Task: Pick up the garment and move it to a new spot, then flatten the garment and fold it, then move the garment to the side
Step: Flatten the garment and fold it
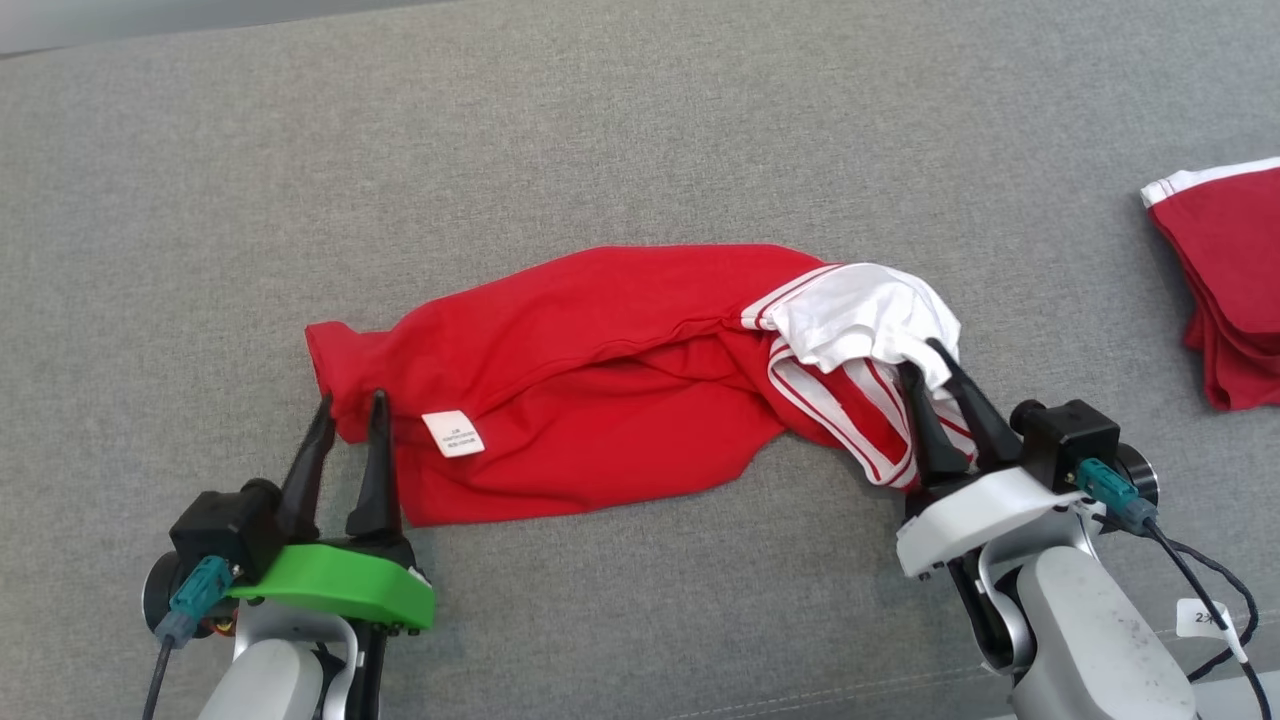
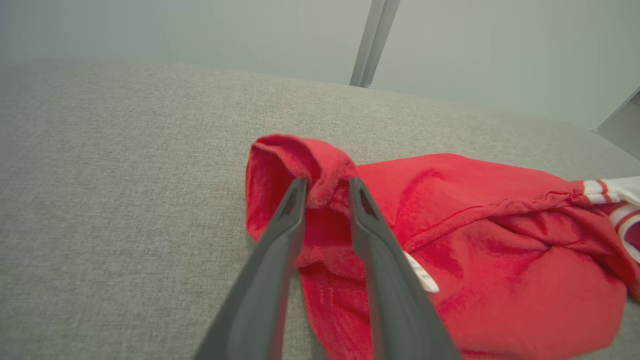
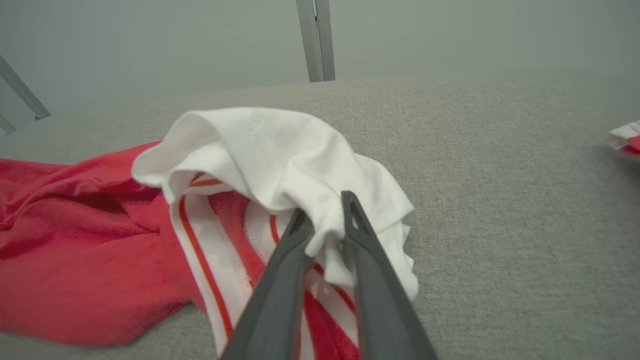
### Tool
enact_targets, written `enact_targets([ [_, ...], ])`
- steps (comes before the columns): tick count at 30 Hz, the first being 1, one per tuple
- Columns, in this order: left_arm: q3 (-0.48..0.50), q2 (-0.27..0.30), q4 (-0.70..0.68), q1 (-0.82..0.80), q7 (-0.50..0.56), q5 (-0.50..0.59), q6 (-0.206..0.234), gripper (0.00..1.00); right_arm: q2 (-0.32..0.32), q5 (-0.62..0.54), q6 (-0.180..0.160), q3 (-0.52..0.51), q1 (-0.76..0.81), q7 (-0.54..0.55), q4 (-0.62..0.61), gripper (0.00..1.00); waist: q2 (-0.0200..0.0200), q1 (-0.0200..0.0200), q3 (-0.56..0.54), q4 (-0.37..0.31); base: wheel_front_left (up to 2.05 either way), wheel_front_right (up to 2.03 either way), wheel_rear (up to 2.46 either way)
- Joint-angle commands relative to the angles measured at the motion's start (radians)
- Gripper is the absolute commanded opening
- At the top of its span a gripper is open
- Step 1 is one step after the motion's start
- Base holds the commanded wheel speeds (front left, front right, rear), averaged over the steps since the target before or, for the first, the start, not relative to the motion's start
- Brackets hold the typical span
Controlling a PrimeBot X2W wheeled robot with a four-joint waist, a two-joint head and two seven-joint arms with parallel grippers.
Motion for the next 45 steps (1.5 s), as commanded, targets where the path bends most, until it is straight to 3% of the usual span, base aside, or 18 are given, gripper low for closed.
enact_targets([
  [1, 0.008, 0.003, -0.004, 0.013, -0.006, 0.005, -0.001, 1.00, -0.004, -0.002, -0.002, -0.002, -0.010, -0.008, -0.005, 1.00, 0.0000, 0.0000, -0.006, -0.001, 0.00, 0.00, 0.00],
  [12, 0.133, 0.008, -0.181, 0.062, -0.019, 0.140, 0.063, 1.00, -0.021, -0.053, -0.002, -0.065, 0.107, -0.007, -0.231, 1.00, 0.0000, 0.0000, -0.065, -0.010, 0.00, 0.00, 0.00],
  [24, 0.177, 0.059, -0.298, 0.160, 0.005, 0.242, 0.080, 1.00, -0.035, -0.067, -0.002, -0.157, 0.178, 0.037, -0.428, 1.00, 0.0000, 0.0000, -0.144, -0.027, 0.00, 0.00, 0.00],
  [45, 0.165, 0.061, -0.319, 0.188, 0.037, 0.216, 0.091, 1.00, -0.027, -0.056, -0.002, -0.169, 0.218, 0.078, -0.477, 1.00, 0.0000, 0.0000, -0.145, -0.018, 0.00, 0.00, 0.00],
])
